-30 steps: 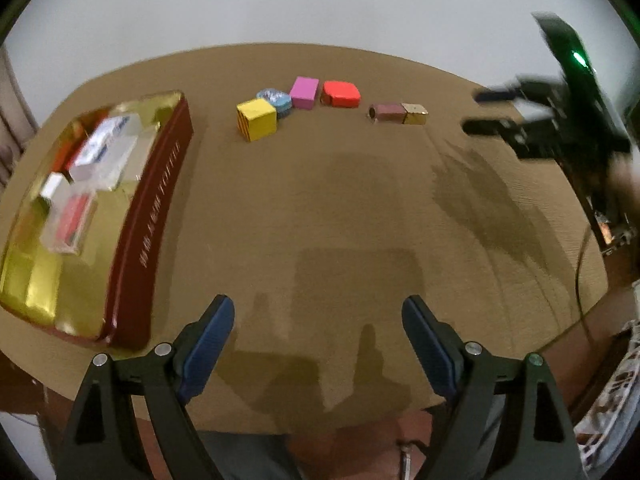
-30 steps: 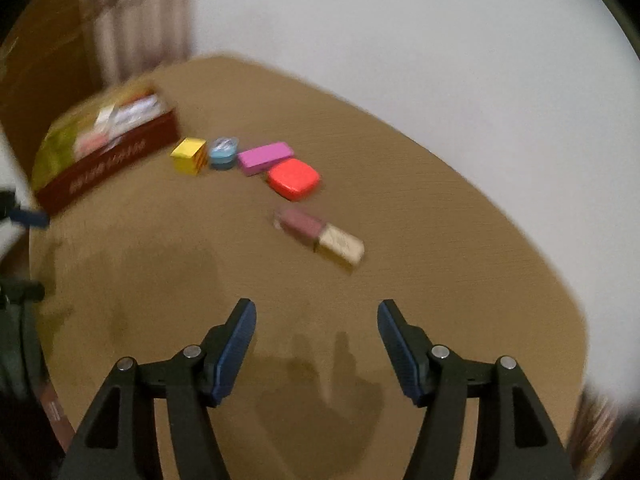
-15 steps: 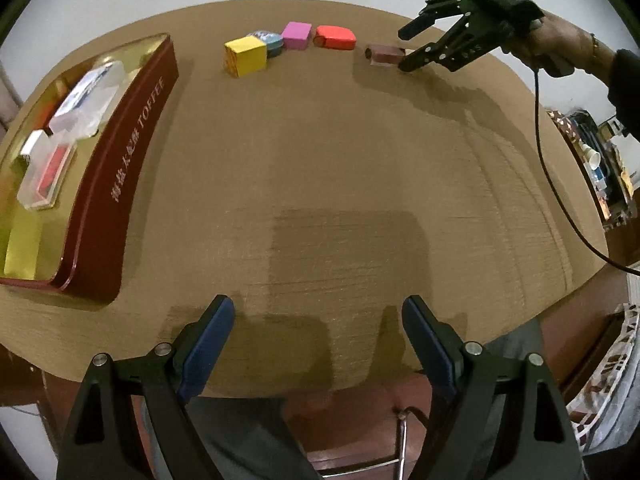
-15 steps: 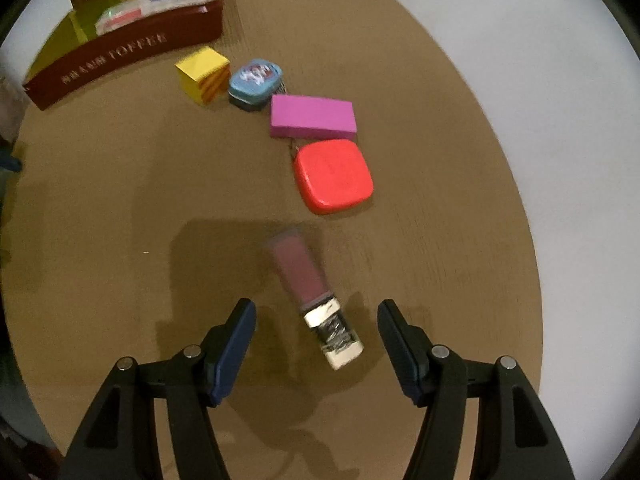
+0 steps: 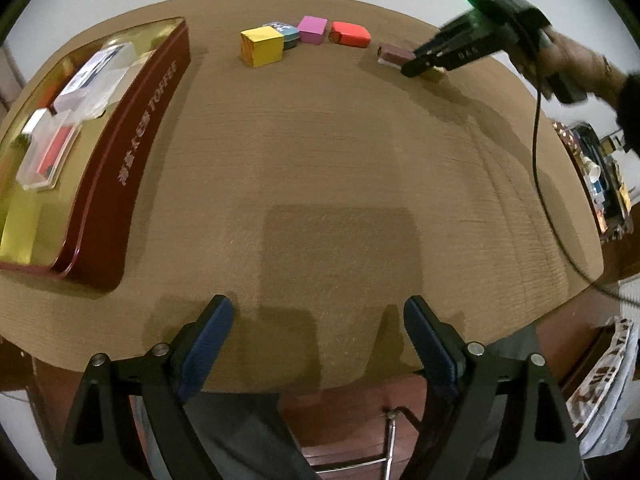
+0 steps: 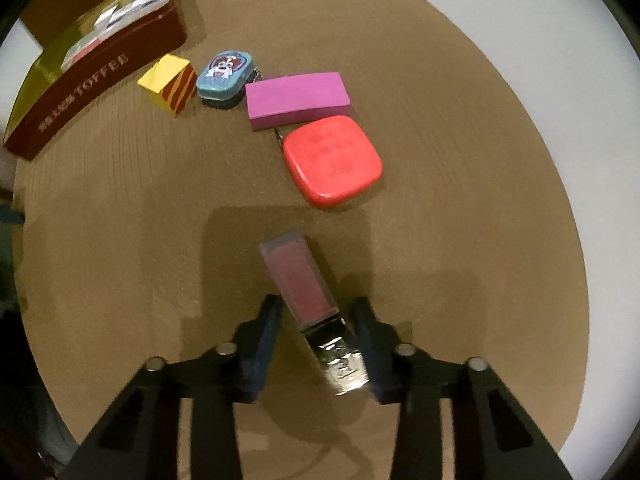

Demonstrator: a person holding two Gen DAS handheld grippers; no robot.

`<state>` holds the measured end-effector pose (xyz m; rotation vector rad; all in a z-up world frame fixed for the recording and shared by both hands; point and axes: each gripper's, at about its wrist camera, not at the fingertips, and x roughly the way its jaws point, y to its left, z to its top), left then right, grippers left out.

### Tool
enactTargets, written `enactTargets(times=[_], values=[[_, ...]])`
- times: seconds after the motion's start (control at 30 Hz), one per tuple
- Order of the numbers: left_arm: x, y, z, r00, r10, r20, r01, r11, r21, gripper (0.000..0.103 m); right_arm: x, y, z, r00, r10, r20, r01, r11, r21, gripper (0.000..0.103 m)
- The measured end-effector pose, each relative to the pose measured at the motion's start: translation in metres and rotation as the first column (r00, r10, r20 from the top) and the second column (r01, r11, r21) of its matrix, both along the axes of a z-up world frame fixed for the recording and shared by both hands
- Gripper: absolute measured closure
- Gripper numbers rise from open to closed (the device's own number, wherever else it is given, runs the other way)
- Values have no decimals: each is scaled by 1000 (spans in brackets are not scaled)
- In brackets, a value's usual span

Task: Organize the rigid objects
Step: 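Grasp the lipstick with the right gripper, then carry the lipstick into the gold tin and open the right gripper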

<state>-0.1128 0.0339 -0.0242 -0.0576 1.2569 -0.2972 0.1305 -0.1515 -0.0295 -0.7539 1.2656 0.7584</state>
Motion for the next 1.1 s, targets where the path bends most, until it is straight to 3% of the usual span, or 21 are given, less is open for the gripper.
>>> enactTargets(times=[0.03, 0.2, 0.3, 0.47, 0.6, 0.7, 0.77, 0.87, 1.1], values=[[-1, 2, 0, 1000, 8, -6, -8, 1000, -7, 18, -6, 1, 1, 1000, -12, 9, 12, 1000, 2, 83], [-12, 18, 7, 998, 55, -11, -56, 998, -43, 18, -40, -4, 8, 994, -97, 44, 96, 995, 30, 83], [-24, 26, 15, 997, 69, 15, -68, 996, -51, 18, -64, -8, 20, 979, -200, 45, 194, 974, 114, 83], [-53, 44, 29, 991, 81, 110, -80, 997, -15, 18, -97, 8, 64, 952, -302, -53, 300, 887, 350, 83], [-72, 66, 30, 983, 117, 144, -125, 991, 45, 18, -110, 71, 108, 953, -271, -132, 300, 811, 502, 83], [-81, 90, 29, 977, 166, 135, -173, 984, 43, 18, -114, 115, 119, 946, -250, -208, 325, 767, 553, 83], [-86, 109, 29, 969, 207, 135, -213, 977, 29, 18, -121, 156, 114, 935, -255, -248, 353, 746, 564, 83], [-93, 135, 32, 959, 245, 139, -251, 968, 21, 18, -118, 208, 103, 926, -272, -262, 375, 747, 548, 83], [-104, 163, 36, 946, 270, 181, -280, 959, 34, 18, -109, 265, 63, 891, -367, -267, 452, 766, 457, 83]])
